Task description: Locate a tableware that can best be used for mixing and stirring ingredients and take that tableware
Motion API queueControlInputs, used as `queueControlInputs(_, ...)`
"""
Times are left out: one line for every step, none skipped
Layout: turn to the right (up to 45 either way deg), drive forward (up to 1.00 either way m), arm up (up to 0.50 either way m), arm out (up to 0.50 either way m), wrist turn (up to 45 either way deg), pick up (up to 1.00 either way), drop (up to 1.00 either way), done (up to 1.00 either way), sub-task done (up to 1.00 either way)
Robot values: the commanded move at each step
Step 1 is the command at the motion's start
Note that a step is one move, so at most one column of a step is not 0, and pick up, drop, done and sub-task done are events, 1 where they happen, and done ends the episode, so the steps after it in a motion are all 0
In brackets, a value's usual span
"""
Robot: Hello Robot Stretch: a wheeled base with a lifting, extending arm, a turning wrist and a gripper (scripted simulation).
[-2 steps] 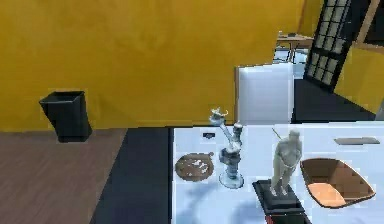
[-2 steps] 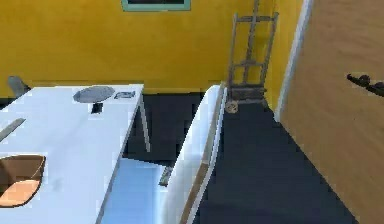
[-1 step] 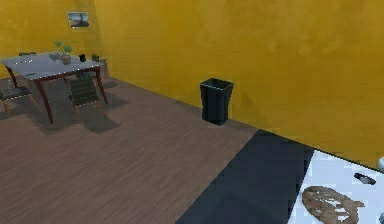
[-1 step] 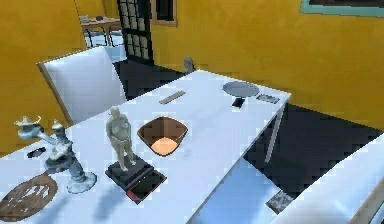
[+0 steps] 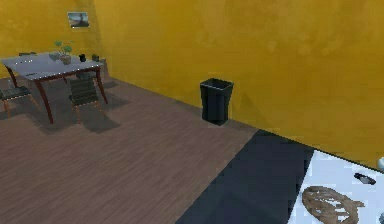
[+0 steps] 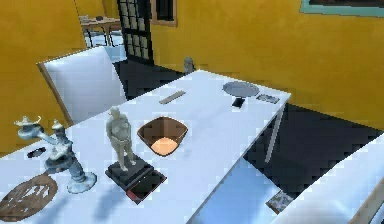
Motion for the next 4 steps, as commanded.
queueControlInputs(0.0,0.0,0.38,0.0,0.0,0.0,0.0,0.0,0.0)
queueControlInputs(0.0,0.0,0.0,0.4,0.0,0.0,0.0,0.0,0.0)
queueControlInputs(0.0,0.0,0.0,0.0,45.0,0.0,0.0,0.0,0.0)
queueControlInputs(0.0,0.0,0.0,0.0,45.0,0.0,0.0,0.0,0.0)
